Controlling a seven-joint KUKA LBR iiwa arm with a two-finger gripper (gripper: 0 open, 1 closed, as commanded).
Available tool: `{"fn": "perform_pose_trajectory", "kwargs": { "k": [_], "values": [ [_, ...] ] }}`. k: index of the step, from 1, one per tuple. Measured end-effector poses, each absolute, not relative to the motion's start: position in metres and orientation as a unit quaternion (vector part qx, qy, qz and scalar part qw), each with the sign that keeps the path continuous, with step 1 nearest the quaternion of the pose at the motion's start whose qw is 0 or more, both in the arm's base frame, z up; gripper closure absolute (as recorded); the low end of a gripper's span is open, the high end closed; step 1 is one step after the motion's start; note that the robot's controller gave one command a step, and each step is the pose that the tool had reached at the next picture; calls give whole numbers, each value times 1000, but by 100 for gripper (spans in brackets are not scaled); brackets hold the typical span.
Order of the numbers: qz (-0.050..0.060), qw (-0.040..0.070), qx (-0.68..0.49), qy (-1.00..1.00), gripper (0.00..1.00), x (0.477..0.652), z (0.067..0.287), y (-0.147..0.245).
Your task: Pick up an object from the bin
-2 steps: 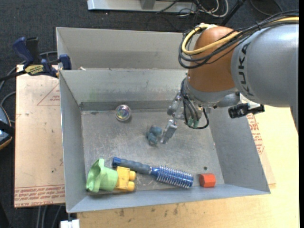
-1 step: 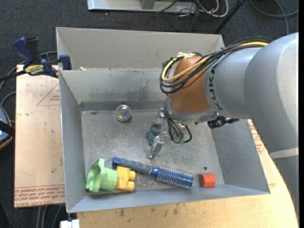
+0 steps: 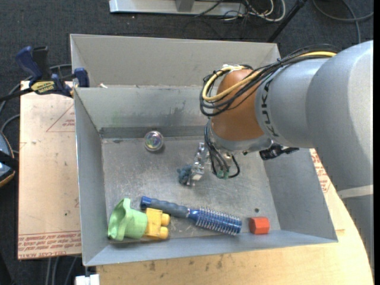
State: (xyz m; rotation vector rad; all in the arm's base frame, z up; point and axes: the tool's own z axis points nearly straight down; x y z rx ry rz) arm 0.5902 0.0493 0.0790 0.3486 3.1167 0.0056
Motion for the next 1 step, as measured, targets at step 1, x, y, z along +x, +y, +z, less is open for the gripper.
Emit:
{"fn": "perform_pose_trajectory", "kwargs": {
  "k": [1],
  "values": [
    [1, 5, 5, 1000, 100, 588, 219, 76]
  ]
}}
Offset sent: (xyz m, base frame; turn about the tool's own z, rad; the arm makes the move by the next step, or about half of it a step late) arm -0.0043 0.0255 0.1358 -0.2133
